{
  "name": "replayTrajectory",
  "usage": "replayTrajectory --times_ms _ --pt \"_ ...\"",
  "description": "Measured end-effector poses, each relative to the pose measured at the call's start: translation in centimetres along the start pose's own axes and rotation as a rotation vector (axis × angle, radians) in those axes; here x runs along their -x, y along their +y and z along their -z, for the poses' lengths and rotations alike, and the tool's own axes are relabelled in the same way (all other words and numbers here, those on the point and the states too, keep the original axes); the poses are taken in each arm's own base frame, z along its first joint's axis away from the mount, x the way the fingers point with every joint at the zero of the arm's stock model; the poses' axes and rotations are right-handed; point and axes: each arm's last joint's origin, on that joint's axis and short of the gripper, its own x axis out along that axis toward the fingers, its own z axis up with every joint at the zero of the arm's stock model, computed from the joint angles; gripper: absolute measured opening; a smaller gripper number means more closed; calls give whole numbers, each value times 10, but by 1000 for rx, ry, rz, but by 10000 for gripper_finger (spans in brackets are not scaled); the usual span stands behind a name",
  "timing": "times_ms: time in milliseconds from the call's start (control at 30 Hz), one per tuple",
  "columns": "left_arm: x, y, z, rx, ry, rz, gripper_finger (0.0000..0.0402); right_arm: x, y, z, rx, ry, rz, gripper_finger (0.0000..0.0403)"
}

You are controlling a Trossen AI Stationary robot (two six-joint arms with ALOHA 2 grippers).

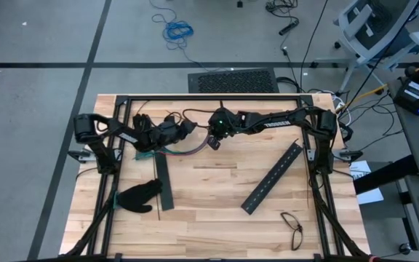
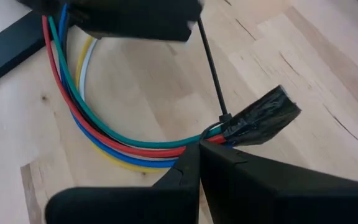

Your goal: Ziptie cables

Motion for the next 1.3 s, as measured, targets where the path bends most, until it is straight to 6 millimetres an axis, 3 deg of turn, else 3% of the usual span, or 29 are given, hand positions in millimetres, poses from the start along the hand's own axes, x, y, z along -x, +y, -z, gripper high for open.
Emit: replayTrajectory --times_ms 267,500,600,700,800,967,1300 --pt "-7 3 1 36 -63 -29 211 0 1 -2 0 -18 -8 1" --pt "-30 -17 4 1 -84 19 199 0 1 -3 0 -25 -10 0" --pt "-33 -25 3 -50 -91 45 148 0 -2 -3 -4 -27 -2 0" --pt "-31 -26 1 -96 -70 41 43 0 -8 -5 -16 -37 7 0" --pt "-31 -27 1 -100 -62 52 8 0 -13 -6 -26 -37 14 0" --pt "-30 -24 0 -103 -56 46 2 0 -17 -5 -41 -15 22 0" --pt "-7 -29 -16 -176 -96 79 1 -2 -20 9 -158 50 42 0"
